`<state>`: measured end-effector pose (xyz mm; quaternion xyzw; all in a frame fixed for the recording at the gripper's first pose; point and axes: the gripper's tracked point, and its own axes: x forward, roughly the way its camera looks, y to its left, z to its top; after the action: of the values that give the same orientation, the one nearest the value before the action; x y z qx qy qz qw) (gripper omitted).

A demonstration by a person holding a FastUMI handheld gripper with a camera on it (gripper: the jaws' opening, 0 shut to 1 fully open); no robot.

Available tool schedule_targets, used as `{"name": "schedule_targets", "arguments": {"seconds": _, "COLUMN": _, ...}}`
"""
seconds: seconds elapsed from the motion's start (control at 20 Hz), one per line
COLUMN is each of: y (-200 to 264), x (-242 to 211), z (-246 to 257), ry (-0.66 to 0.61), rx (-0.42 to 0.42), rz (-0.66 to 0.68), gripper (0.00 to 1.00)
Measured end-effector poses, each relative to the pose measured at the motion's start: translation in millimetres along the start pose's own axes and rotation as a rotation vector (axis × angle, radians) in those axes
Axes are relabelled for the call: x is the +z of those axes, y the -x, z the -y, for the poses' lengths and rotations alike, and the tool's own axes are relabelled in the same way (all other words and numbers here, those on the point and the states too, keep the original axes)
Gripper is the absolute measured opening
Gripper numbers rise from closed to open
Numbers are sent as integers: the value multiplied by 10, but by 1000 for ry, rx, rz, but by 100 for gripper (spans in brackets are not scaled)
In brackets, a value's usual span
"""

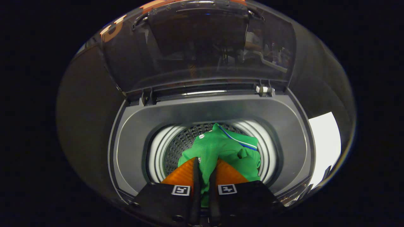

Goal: Put the clothes into the washing machine and then close the washing machine lid.

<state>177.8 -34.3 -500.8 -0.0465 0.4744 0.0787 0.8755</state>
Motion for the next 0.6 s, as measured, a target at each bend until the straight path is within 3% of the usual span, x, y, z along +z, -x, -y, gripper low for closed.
{"name": "schedule_targets", "arguments": {"seconds": 0.1, "y": 29, "x": -7, "z": 66, "ry": -12, "rx": -18, "rz": -1, "gripper": 33}}
{"name": "schedule_targets", "arguments": {"seconds": 0.3, "y": 219, "x": 171, "z": 96, "ry": -41, "rx": -9, "rz": 43, "gripper": 33}}
{"name": "schedule_targets", "arguments": {"seconds": 0.6, "y": 736, "x": 628, "z": 84, "ry": -48, "rx": 6, "rz": 143, "gripper": 100}}
